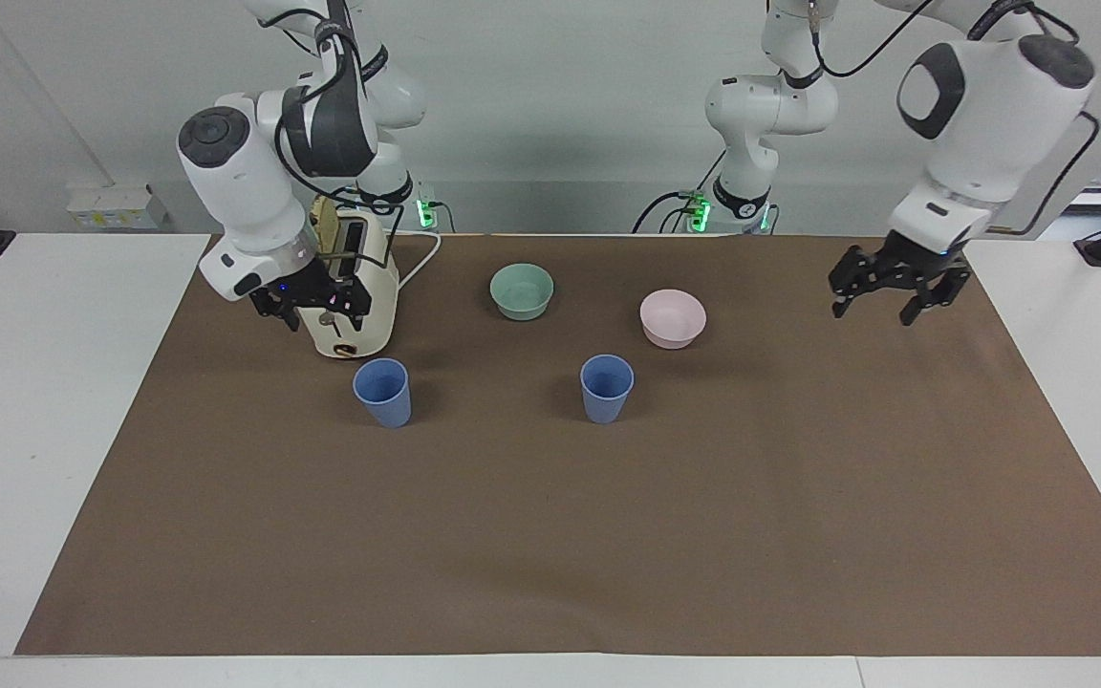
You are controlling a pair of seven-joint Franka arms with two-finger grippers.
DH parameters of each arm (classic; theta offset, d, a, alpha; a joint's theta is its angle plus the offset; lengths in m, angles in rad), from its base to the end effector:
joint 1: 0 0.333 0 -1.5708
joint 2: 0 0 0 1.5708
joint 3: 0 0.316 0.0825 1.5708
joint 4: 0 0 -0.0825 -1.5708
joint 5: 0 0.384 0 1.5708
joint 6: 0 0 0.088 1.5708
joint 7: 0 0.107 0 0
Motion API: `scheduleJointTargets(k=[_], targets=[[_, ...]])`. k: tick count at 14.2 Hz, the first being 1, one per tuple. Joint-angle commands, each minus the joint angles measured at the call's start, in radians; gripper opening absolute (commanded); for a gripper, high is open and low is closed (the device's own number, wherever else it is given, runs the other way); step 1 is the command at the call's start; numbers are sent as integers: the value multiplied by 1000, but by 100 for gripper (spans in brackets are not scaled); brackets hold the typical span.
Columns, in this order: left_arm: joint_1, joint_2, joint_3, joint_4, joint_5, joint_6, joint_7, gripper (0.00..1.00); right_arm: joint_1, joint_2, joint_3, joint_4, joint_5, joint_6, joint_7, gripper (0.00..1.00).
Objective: Stack blue cups with both arms
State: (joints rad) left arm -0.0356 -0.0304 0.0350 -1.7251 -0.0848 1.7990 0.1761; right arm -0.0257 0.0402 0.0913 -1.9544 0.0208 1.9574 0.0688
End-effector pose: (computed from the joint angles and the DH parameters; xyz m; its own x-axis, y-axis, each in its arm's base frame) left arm 0.5628 -0.0072 0.5888 0.9808 -0.1562 0.1166 -0.1645 -0.9842 0.0657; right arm 0.5618 0.0378 0.4526 0.9992 -0.0110 -0.0386 -0.0118 -0.9997 -0.0200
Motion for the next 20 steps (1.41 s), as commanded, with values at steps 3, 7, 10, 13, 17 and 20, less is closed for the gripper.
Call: scheduleJointTargets(k=[3,7,10,13,17,20], targets=[[91,67,-17,275,2,-268,40,100,27,101,1,-4,22,100,46,100],[72,37,-27,253,59,-290,14,100,30,153,1,-41,22,179,49,100],[71,21,-29,228,57,-291,5,100,27,153,1,-57,21,198,-4,19],[71,1,-27,200,56,-296,-1,100,17,159,1,-44,21,193,-21,0],[72,-3,-26,194,57,-296,-21,100,17,161,1,-43,21,195,-32,0],[72,0,-29,200,57,-293,-24,100,20,162,1,-43,21,195,-29,0]])
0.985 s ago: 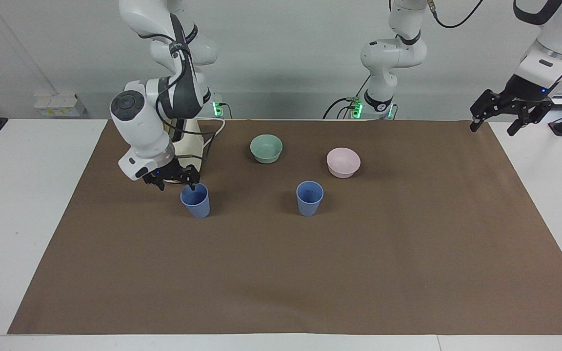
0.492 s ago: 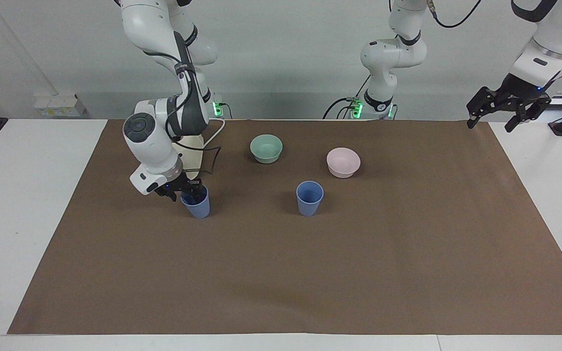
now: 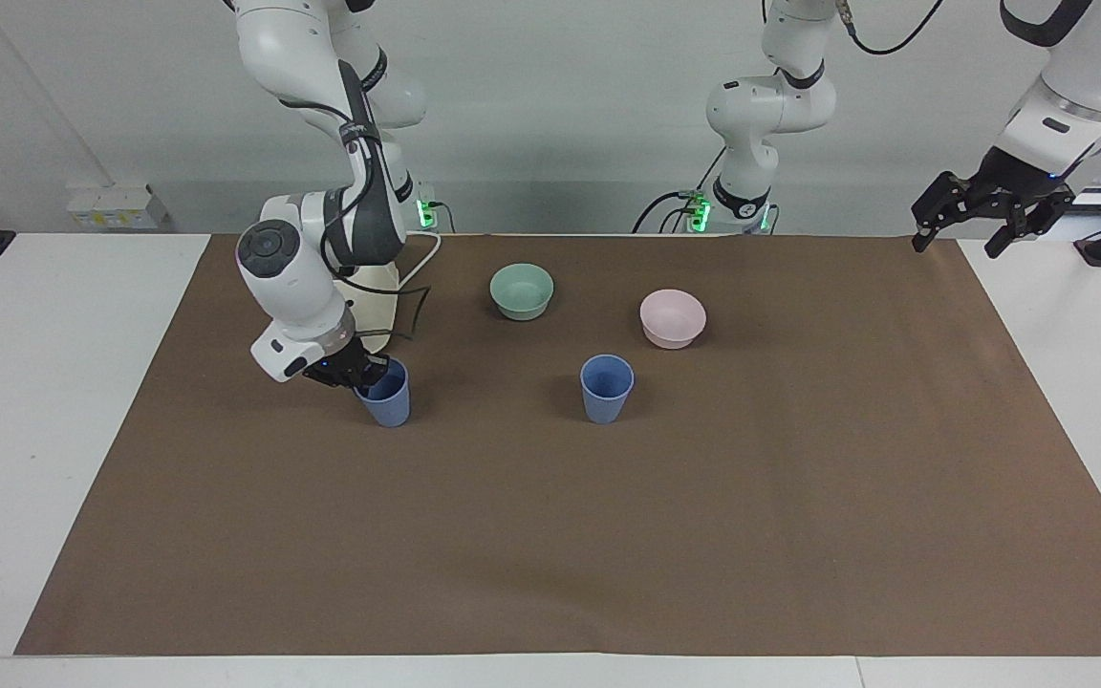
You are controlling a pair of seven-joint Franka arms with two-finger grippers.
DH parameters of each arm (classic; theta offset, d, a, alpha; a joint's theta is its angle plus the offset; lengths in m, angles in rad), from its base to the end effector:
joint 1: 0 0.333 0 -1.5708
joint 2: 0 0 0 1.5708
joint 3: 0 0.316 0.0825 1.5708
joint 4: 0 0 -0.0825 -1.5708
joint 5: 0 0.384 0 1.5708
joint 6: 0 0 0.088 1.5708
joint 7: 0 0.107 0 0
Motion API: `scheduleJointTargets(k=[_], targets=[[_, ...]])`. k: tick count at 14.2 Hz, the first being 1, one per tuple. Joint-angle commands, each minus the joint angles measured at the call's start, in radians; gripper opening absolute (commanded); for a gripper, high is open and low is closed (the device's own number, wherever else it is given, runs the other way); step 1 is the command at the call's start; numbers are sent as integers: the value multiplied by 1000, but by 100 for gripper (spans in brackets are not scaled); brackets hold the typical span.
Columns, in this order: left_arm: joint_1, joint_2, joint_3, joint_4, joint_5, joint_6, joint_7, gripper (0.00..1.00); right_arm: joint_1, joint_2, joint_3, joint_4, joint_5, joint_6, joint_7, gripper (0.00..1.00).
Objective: Stack blue cups with both arms
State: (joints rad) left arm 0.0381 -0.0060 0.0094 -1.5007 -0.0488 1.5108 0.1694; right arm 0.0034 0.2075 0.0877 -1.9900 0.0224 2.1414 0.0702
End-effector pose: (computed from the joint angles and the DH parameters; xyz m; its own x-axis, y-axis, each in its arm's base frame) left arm 0.5466 0.0205 0.6555 0.9919 -0.1243 0.0241 -0.1253 -0.9911 0.0453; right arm 0.5847 0.0529 0.3556 0.9983 0.0078 -0.0580 0.0060 -0.9995 -0.0322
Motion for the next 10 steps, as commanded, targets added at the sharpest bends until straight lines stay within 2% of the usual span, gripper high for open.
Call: scheduleJointTargets(k=[1,3,7,10], targets=[[-1,-25,-3,-24,21,-4,-18,100,-5,-5,4,-4,19,9,-27,0],[0,-25,-2,-24,21,-4,-18,100,0,-14,4,17,19,-20,-23,0],[0,-25,-2,-24,21,-4,-18,100,10,-19,7,184,21,-227,-17,0],[0,-25,-2,-24,21,-4,-18,100,12,-33,27,207,21,-250,38,0]])
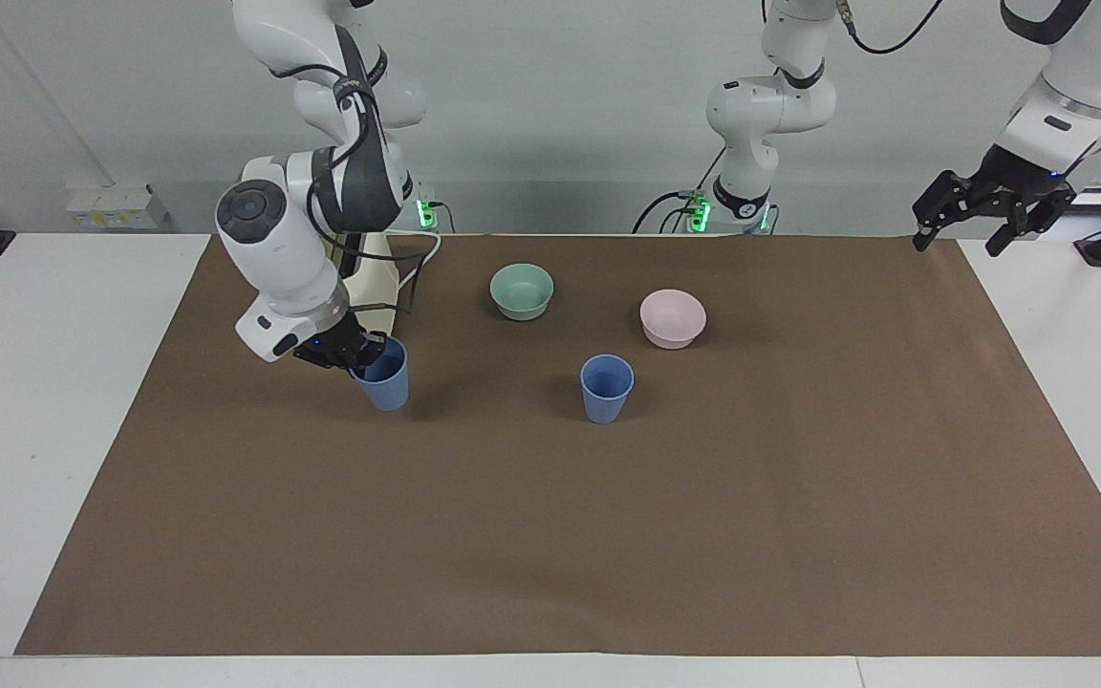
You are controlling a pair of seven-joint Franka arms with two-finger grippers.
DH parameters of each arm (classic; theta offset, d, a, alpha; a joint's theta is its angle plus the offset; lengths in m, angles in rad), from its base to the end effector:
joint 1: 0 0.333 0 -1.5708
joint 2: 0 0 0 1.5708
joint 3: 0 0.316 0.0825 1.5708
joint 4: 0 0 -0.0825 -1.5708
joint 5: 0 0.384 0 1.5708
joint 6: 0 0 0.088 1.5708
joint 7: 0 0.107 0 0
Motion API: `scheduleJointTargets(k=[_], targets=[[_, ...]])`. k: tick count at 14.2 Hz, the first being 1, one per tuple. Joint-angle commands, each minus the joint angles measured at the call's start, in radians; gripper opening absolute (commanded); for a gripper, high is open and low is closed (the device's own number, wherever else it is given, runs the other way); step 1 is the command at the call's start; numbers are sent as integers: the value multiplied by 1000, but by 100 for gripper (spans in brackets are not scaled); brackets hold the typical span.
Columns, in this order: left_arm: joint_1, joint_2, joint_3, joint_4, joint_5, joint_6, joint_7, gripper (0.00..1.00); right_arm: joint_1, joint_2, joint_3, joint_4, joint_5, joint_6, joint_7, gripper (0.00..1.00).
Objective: Stack blue cups with both arms
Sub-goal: 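Grasp the second blue cup with the right gripper and lift, then carry the held blue cup with the right gripper over the center cup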
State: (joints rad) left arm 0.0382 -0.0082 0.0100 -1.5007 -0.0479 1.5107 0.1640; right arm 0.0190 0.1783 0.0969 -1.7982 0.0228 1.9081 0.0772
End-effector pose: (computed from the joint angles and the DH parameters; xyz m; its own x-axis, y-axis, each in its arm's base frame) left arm 0.5458 0.0210 0.6567 0.9927 -0.1182 0.0258 -0.1193 -0.9919 0.0442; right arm 0.5991 0.0686 0.4414 0.9970 0.0306 -0.0705 0.0283 -0.9991 -0.0328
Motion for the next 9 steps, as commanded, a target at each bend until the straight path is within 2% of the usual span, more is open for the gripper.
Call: scheduleJointTargets(k=[1,5,9], targets=[[0,-24,-4,-24,20,-4,-12,100,-4,-3,39,29,19,-21,71,0],[0,-23,-4,-24,20,-4,-12,100,7,-2,138,63,14,-37,260,0],[0,-23,-2,-24,20,-4,-12,100,155,19,144,167,5,-40,497,0]])
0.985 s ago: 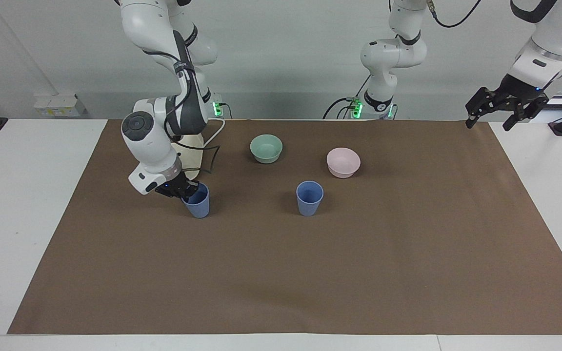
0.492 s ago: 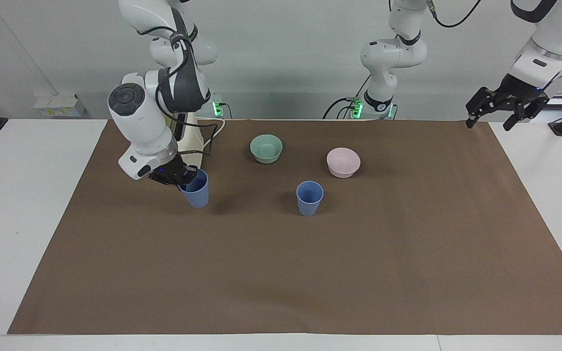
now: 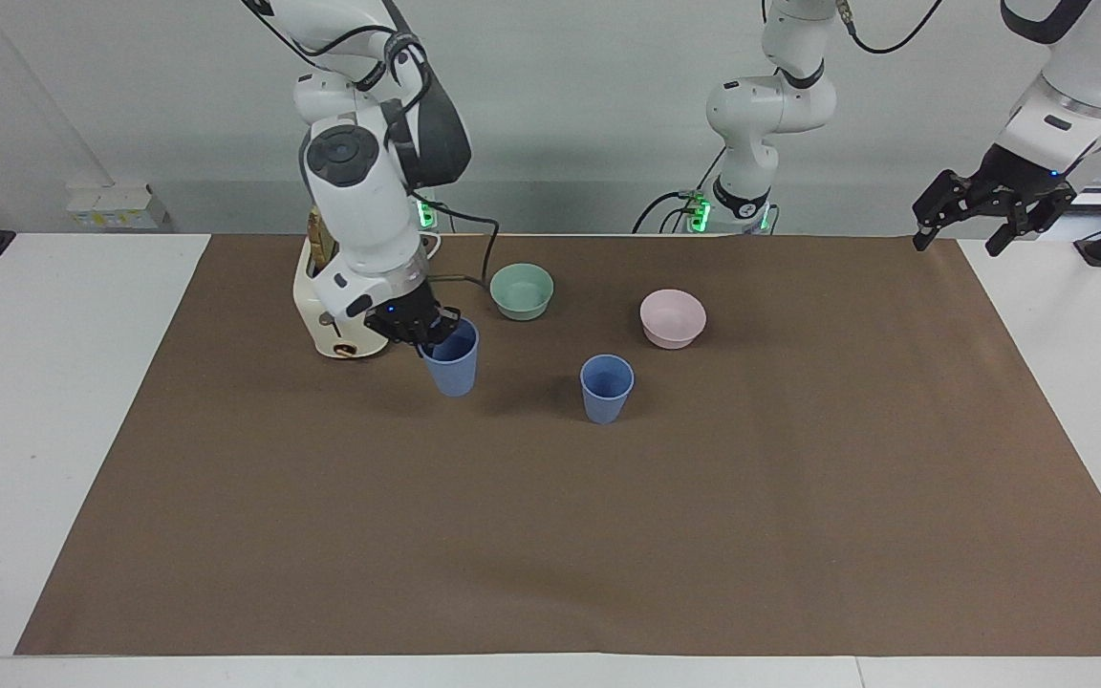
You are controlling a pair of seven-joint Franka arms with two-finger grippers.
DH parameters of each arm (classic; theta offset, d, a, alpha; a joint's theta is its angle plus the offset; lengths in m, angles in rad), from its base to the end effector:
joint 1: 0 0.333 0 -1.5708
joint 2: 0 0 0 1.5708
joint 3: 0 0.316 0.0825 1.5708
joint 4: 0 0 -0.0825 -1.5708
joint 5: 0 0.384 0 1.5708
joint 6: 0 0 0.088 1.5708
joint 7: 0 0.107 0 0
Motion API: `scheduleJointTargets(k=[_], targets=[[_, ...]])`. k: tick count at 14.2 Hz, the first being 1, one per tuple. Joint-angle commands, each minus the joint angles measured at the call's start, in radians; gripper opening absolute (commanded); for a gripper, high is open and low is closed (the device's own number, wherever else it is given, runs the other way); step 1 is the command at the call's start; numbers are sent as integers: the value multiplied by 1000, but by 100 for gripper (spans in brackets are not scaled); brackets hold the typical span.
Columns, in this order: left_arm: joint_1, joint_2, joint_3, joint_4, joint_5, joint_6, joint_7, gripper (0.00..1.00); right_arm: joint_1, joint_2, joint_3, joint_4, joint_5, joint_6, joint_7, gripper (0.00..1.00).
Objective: Stack blue cups with both arms
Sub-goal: 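Carry the held blue cup with the right gripper over the center cup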
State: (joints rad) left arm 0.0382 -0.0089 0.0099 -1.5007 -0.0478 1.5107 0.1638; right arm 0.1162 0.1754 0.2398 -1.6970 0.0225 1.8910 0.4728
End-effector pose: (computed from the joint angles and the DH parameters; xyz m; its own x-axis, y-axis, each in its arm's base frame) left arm 0.5456 0.0209 0.6571 0.9926 -0.1181 0.0265 -0.1192 -0.9919 0.0440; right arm 0.5805 0.2083 0.4921 0.9919 -0.1270 -0.0081 -0.1273 -0.9896 -0.0666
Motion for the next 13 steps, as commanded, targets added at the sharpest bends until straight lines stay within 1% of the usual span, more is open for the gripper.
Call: scheduleJointTargets(k=[1,3,5,7,9,11,13], targets=[[0,-23,-2,-24,20,-4,-12,100,95,32,1,91,7,-23,175,0],[0,-23,-2,-24,20,-4,-12,100,137,55,1,134,11,-21,283,0],[0,-23,-2,-24,20,-4,-12,100,225,76,-2,180,5,-21,351,0],[0,-22,-2,-24,20,-4,-12,100,270,131,-4,230,-13,-16,414,0],[0,-22,-2,-26,20,-4,-12,100,286,165,-2,256,-59,-15,415,0],[0,-23,-2,-24,20,-4,-12,100,292,200,-2,253,-84,0,417,0],[0,-22,-2,-26,20,-4,-12,100,290,216,1,246,-114,31,415,0]])
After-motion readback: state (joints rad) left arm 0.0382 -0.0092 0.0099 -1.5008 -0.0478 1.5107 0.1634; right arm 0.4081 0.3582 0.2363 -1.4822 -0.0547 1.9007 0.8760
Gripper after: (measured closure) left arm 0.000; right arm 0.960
